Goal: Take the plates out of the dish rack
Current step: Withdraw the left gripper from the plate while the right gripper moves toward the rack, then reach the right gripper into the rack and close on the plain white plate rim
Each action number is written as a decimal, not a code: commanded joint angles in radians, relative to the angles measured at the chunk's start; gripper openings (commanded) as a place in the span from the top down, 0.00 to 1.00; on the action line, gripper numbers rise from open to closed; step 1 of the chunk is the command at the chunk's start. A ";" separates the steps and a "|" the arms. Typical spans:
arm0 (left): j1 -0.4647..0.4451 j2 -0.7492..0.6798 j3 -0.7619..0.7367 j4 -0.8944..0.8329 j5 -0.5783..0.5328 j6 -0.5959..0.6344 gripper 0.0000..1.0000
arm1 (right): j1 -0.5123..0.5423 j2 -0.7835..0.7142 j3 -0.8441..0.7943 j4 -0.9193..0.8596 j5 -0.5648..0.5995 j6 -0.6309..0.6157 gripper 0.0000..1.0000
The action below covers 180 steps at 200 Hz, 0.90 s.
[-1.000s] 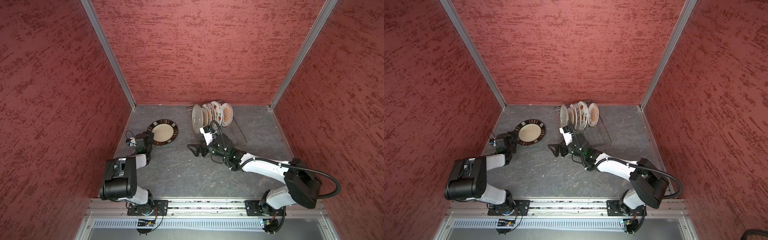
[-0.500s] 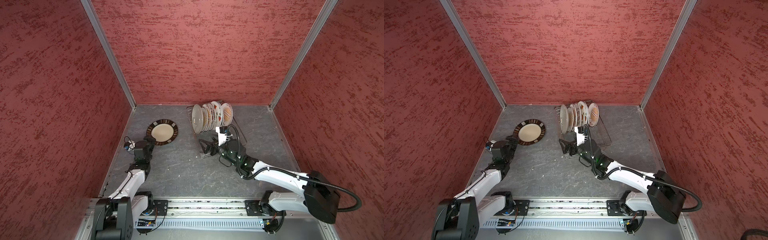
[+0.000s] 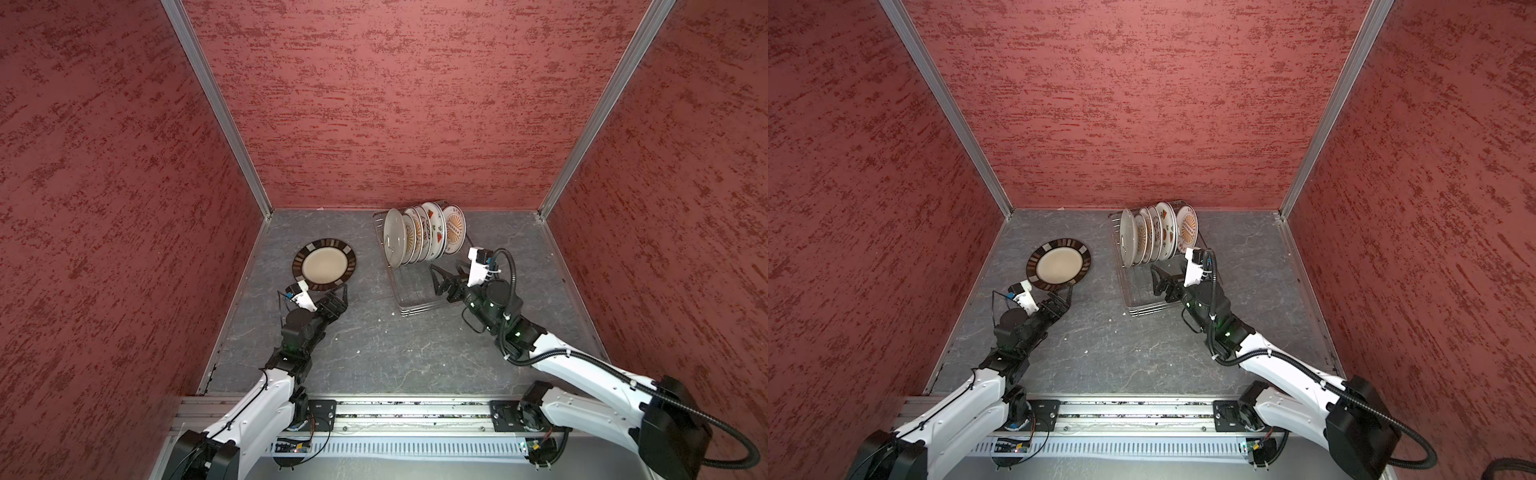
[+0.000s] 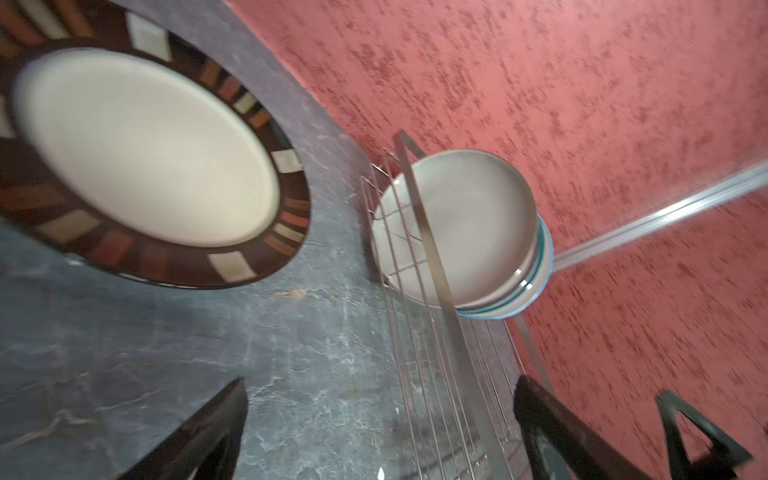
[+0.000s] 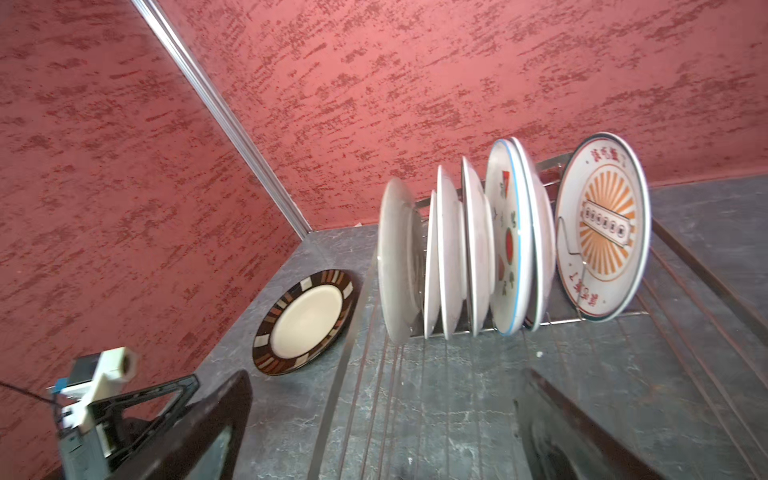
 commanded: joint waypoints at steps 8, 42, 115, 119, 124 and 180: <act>-0.061 -0.032 -0.047 0.111 0.003 0.096 0.00 | -0.023 0.019 0.065 -0.049 0.045 -0.010 0.01; -0.065 -0.046 -0.027 0.112 0.178 0.109 0.00 | -0.025 0.110 0.132 -0.030 0.093 -0.007 0.01; -0.063 -0.128 -0.040 0.082 0.190 0.149 0.00 | -0.023 0.325 0.365 -0.177 0.123 -0.019 0.04; -0.062 -0.128 -0.040 0.085 0.195 0.151 0.01 | -0.023 0.336 0.378 -0.178 0.115 -0.021 0.05; -0.062 -0.126 -0.040 0.090 0.197 0.152 0.01 | -0.023 0.351 0.392 -0.177 0.100 -0.027 0.06; -0.053 -0.019 -0.051 0.278 0.339 0.142 0.01 | -0.002 0.536 0.619 -0.323 0.105 -0.074 0.19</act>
